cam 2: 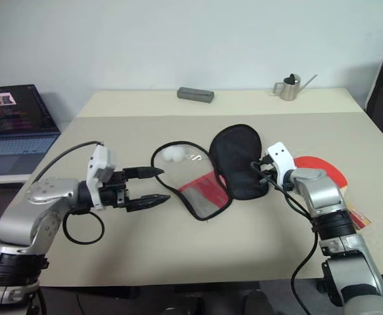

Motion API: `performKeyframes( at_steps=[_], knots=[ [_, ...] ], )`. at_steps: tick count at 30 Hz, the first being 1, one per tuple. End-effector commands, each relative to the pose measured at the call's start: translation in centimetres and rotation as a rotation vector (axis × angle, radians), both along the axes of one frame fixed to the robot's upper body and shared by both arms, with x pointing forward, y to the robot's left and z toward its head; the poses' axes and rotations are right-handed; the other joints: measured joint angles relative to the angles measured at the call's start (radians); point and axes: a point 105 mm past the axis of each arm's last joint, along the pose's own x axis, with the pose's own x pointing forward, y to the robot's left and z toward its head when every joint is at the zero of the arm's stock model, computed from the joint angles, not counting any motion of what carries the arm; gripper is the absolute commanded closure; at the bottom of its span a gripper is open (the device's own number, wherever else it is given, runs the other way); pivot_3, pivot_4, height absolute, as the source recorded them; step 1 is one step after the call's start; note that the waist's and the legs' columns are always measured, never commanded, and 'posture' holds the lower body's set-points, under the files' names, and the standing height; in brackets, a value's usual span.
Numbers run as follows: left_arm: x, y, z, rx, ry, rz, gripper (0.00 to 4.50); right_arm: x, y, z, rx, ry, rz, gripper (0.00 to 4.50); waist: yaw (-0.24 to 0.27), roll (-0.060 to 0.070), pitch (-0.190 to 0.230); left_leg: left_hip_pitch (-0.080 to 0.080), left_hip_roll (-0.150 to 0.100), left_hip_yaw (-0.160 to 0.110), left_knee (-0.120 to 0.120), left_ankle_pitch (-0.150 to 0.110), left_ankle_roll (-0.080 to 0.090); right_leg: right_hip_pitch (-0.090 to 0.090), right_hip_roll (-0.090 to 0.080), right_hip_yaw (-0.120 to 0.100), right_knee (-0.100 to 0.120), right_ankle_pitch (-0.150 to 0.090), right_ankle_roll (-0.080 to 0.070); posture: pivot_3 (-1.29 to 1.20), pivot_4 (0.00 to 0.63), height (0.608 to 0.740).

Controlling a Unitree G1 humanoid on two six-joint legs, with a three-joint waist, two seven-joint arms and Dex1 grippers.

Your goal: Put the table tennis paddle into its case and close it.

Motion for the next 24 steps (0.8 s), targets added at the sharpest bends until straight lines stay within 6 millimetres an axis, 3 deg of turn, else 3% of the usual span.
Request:
performKeyframes(
  at_steps=[1,4,11,16,20,23,24],
  knots=[
    [-0.1,0.1,1.2,0.020,-0.058,-0.005,0.23,0.0,1.4,0.9,0.013,-0.035,0.051,4.46,0.000,0.000,0.000,0.000,0.000,0.000,0.000,0.000,0.000,0.000,0.000,0.000,0.000,0.000,0.000,0.00,0.150,0.740],
    [-0.1,0.1,1.2,0.020,-0.058,-0.003,0.23,0.2,1.3,0.9,0.017,-0.044,0.032,3.84,0.000,0.000,0.000,0.000,0.000,0.000,0.000,0.001,-0.001,0.000,0.000,0.000,0.000,0.000,0.000,0.00,0.150,0.740],
    [-0.1,0.1,1.2,0.018,-0.058,0.002,0.23,1.4,-0.3,1.7,-0.004,-0.107,-0.054,1.60,0.001,0.000,0.000,0.000,0.000,0.000,0.000,0.001,-0.001,0.000,0.000,0.000,0.000,0.000,0.000,0.00,0.150,0.740],
    [-0.1,0.0,1.1,0.014,-0.058,0.002,0.23,1.5,-1.8,4.7,0.105,-0.165,-0.094,1.60,0.001,0.000,0.000,0.000,0.000,0.000,0.000,0.001,-0.001,0.000,0.000,0.000,0.000,0.000,0.000,0.00,0.150,0.740],
    [-0.1,-0.1,1.1,0.011,-0.056,-0.002,0.23,0.4,-2.5,6.8,0.183,-0.193,-0.029,1.60,0.001,0.000,0.000,0.000,0.000,0.000,0.000,0.000,0.000,0.000,0.000,0.000,0.000,0.000,0.000,0.00,0.150,0.740],
    [0.0,-0.3,1.1,0.006,-0.057,-0.010,0.23,-0.7,-3.9,7.1,0.186,-0.182,0.001,1.60,0.006,-0.001,0.000,0.000,0.000,0.000,0.000,0.000,0.000,0.000,0.000,0.000,-0.001,0.000,0.000,0.00,0.150,0.740],
    [0.0,-0.4,1.2,0.004,-0.057,-0.014,0.23,-1.0,-4.3,7.1,0.182,-0.176,0.005,1.41,0.007,-0.001,0.000,0.000,0.000,0.000,0.000,0.000,0.001,0.001,0.000,-0.001,-0.002,0.000,0.000,0.00,0.150,0.740]
  ],
)
